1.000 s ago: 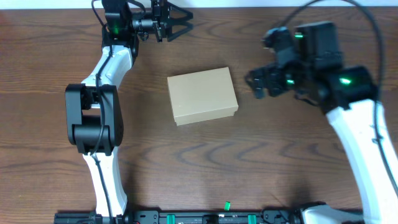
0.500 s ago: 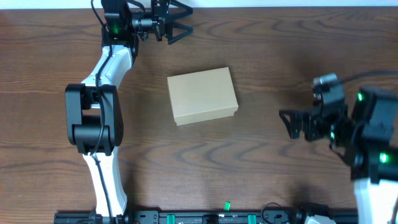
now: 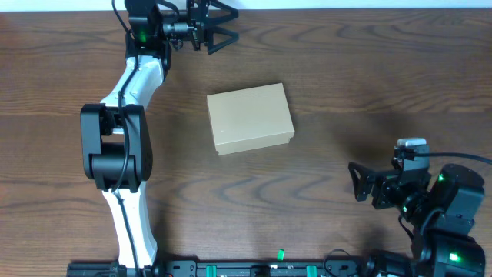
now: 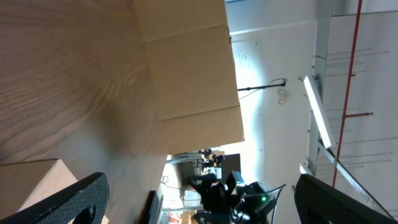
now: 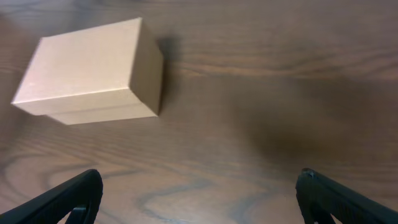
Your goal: Pack container
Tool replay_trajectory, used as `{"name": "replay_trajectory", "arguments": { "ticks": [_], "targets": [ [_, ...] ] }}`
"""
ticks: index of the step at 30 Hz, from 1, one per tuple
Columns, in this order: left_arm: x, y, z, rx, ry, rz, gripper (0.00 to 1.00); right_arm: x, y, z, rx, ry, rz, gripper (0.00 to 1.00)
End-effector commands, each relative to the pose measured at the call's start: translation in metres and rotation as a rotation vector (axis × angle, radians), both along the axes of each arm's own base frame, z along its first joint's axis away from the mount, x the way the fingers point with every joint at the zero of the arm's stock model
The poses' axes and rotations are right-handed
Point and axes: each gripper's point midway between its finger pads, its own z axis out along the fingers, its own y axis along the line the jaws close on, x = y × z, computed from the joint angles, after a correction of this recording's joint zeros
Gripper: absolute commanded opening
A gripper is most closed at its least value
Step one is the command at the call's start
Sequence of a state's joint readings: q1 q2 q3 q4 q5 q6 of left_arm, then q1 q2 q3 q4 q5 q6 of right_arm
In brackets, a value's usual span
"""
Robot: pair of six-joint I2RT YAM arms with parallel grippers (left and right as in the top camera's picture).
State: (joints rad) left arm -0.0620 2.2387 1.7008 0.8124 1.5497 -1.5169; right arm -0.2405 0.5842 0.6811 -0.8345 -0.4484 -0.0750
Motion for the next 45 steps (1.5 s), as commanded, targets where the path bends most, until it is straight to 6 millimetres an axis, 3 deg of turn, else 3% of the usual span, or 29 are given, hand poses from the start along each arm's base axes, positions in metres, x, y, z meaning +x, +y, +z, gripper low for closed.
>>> {"name": "replay_trajectory", "arguments": {
  "ticks": [1,14,20,23,26,30,37,45],
  "targets": [
    [0.001,0.002,-0.001,0.003,-0.042,-0.014,0.96,0.0,-0.013,-0.007,-0.017,0.024,-0.076,0.99],
    [0.002,0.001,-0.001,0.002,-0.047,-0.01,0.96,0.0,-0.013,-0.007,-0.017,0.027,-0.076,0.99],
    [0.001,0.001,-0.001,0.003,0.02,-0.018,0.96,0.0,-0.013,-0.007,-0.017,0.027,-0.076,0.99],
    [0.003,0.012,-0.001,0.004,0.108,-0.006,0.96,0.0,-0.013,-0.007,-0.017,0.027,-0.076,0.99],
    [0.008,0.027,0.022,-0.021,-0.141,0.063,0.96,0.0,-0.013,-0.007,-0.017,0.027,-0.076,0.99],
    [-0.01,0.047,0.064,-0.077,-0.435,0.126,0.96,0.0,-0.013,-0.007,-0.017,0.027,-0.076,0.99],
    [-0.027,0.065,0.091,-0.004,-0.515,0.107,0.96,0.0,-0.013,-0.007,-0.017,0.027,-0.076,0.99],
    [-0.047,0.084,0.155,0.023,-0.547,0.169,0.96,0.0,-0.013,-0.007,-0.017,0.027,-0.076,0.99]
  ]
}}
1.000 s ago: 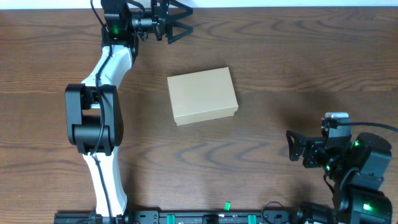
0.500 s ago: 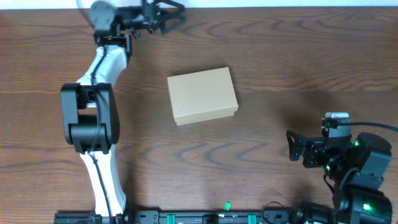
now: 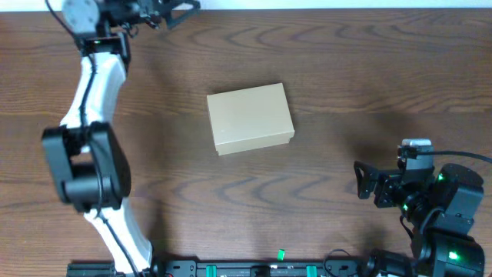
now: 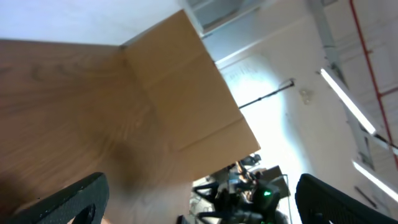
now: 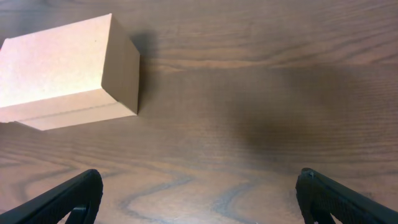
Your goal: Pack container
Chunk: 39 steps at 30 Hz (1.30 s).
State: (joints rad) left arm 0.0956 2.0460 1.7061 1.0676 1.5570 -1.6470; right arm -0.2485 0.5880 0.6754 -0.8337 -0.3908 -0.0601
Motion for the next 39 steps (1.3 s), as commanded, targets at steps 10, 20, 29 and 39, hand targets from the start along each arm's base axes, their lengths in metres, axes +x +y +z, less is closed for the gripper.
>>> {"name": "replay_trajectory", "arguments": {
  "ticks": [10,20,29,39],
  "targets": [
    [-0.013,0.034,0.026,0.17,0.037,0.458,0.96,0.0,-0.002,-0.002,0.008,0.005,-0.016,0.99],
    [-0.063,0.079,-0.001,0.672,0.058,0.891,0.96,0.0,-0.002,-0.002,0.008,0.005,-0.016,0.99],
    [-0.095,0.112,-0.003,0.973,-0.041,0.999,0.96,0.0,-0.002,-0.002,0.008,0.005,-0.016,0.99],
    [-0.147,0.137,-0.021,1.082,-0.059,1.098,0.96,0.0,-0.002,-0.002,0.008,0.005,-0.016,0.99]
  ]
}}
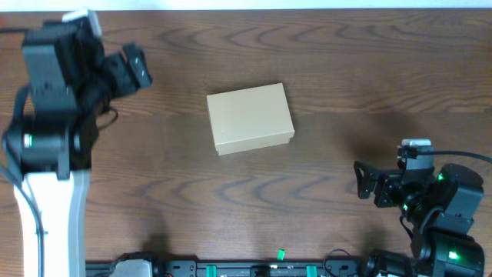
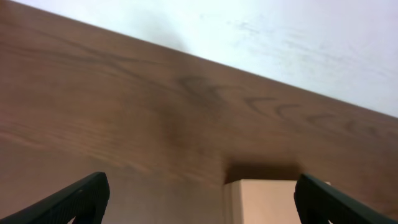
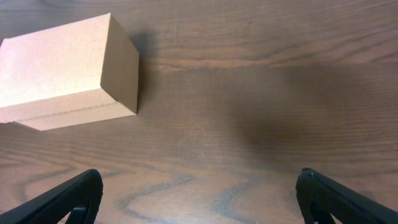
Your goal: Pack container
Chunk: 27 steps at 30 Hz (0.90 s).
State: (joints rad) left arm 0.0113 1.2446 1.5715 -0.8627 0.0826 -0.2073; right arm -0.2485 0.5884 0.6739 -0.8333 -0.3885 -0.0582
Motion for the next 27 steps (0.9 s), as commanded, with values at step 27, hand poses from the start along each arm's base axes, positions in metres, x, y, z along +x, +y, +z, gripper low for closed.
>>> {"name": "replay_trajectory", "arguments": {
  "ticks": [27],
  "targets": [
    [-0.154,0.01,-0.234,0.212,0.012,-0.067,0.96,0.0,-0.002,-0.001,0.007,0.003,-0.013,0.99]
  ]
}}
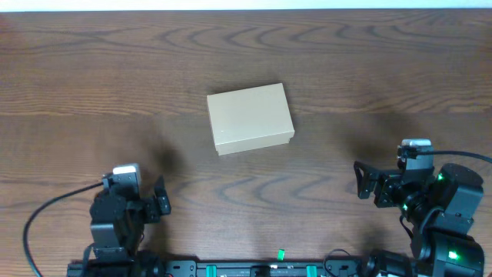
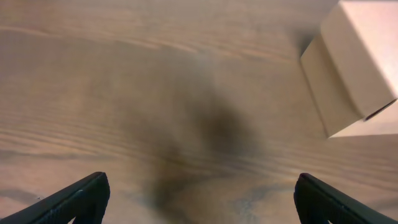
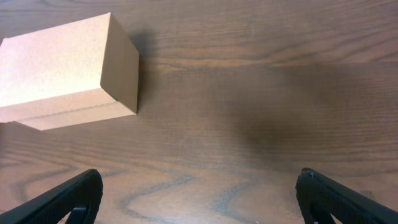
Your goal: Pack container
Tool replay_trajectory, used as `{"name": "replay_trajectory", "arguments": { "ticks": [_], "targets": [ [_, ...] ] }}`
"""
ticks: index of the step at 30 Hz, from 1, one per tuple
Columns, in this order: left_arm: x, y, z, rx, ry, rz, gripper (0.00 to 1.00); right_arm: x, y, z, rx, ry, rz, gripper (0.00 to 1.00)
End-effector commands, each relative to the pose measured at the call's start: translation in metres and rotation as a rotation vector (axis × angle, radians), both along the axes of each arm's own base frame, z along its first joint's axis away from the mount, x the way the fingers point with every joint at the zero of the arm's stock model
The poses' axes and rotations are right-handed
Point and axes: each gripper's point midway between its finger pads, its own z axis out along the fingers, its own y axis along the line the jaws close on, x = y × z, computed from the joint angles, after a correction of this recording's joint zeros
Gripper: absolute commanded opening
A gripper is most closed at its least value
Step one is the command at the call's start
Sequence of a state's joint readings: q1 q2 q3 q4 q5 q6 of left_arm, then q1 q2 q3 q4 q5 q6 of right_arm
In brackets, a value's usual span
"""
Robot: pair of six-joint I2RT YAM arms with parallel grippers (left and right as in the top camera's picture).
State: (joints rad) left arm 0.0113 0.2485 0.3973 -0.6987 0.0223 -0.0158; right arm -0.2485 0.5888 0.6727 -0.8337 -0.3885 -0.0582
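Note:
A closed tan cardboard box (image 1: 250, 118) lies with its lid on at the middle of the wooden table (image 1: 369, 61). It shows at the upper right of the left wrist view (image 2: 360, 68) and at the upper left of the right wrist view (image 3: 62, 71). My left gripper (image 1: 146, 201) rests low at the near left, open over bare wood (image 2: 199, 196). Open as well, my right gripper (image 1: 361, 181) sits at the near right over bare wood (image 3: 199, 196). Neither touches the box.
The table's far edge (image 1: 246, 8) runs along the top of the overhead view, with a pale floor beyond. A black rail with green lights (image 1: 269, 269) lies along the near edge between the two arm bases.
My left arm has come from the far left of the table, raised and extended, down to the near left by its base. The box and the right gripper have not moved.
My left arm was stretched to the far edge above the box, gripper open. Then it had swung to the far left corner, then it stood raised at the left, and now it sits folded at the near left. The right gripper shifted slightly early on. The box stayed closed.

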Motion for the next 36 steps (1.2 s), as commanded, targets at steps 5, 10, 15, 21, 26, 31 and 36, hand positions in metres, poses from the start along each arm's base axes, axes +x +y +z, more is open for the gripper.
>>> {"name": "replay_trajectory", "arguments": {
  "ticks": [5,10,15,21,26,31,36],
  "targets": [
    [-0.005,0.002,-0.025,0.045,0.013,-0.021,0.96,0.0,-0.002,0.0,0.007,0.001,-0.014,0.99],
    [-0.008,0.002,-0.036,0.099,0.022,-0.063,0.96,0.0,-0.002,0.0,0.007,0.001,-0.014,0.99],
    [-0.009,0.002,-0.047,0.148,0.017,-0.098,0.96,0.0,-0.002,0.0,0.007,0.001,-0.014,0.99],
    [-0.01,0.002,-0.06,0.149,0.014,-0.099,0.96,0.0,-0.002,0.0,0.007,0.001,-0.014,0.99],
    [-0.011,0.006,-0.064,0.164,0.022,-0.079,0.96,0.0,-0.002,0.0,0.007,0.001,-0.014,0.99],
    [-0.011,0.01,-0.064,0.177,0.024,-0.062,0.96,0.0,-0.002,0.0,0.007,0.001,-0.014,0.99],
    [-0.011,0.01,-0.064,0.177,0.024,-0.062,0.96,0.0,-0.002,0.0,0.007,0.001,-0.014,0.99]
  ]
}}
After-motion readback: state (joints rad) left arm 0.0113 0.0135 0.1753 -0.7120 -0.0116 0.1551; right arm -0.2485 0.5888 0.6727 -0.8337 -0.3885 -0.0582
